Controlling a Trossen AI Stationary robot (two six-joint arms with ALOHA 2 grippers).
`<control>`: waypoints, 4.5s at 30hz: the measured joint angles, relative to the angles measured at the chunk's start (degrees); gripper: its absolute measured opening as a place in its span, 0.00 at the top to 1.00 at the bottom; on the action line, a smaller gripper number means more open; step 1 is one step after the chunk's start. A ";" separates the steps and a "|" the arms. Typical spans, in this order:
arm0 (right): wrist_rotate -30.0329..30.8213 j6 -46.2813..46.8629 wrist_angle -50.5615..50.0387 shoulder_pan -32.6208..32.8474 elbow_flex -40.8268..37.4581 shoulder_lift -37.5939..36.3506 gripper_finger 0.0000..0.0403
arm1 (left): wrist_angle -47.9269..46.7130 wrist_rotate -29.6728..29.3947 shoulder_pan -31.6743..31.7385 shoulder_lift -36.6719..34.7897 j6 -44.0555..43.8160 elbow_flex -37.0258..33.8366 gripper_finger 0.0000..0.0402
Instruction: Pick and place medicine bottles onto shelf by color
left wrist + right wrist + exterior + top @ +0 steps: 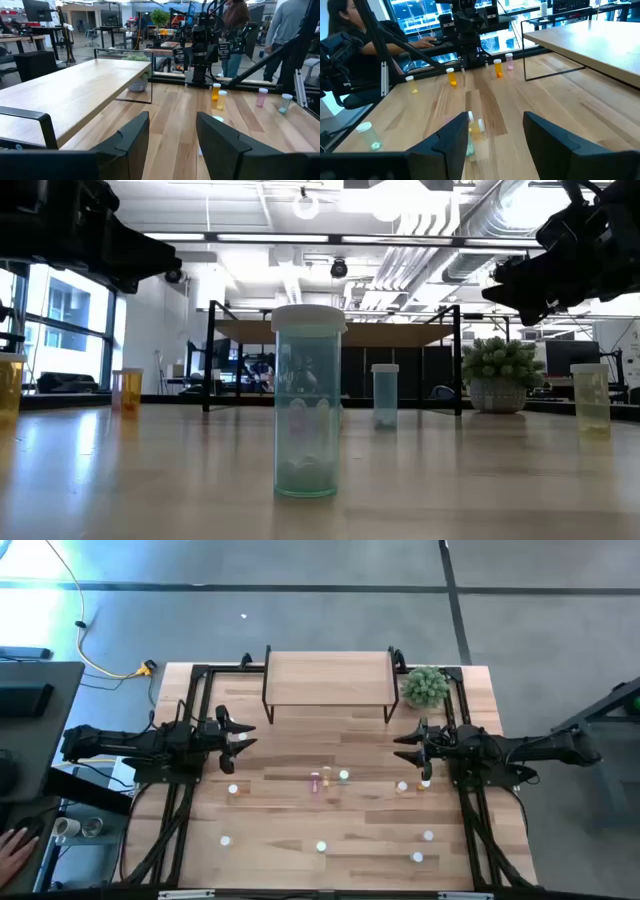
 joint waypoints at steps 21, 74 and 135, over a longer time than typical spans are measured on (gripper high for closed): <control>0.00 0.00 0.00 0.00 -0.02 0.00 0.55 | -0.01 0.00 0.01 -0.01 0.00 0.00 0.62; 0.00 0.00 0.00 0.02 -0.01 0.00 0.55 | 0.00 0.00 0.00 -0.02 0.00 0.00 0.62; 2.04 6.05 5.48 -0.48 0.00 0.02 0.55 | 0.02 1.05 0.02 0.15 -4.15 0.00 0.62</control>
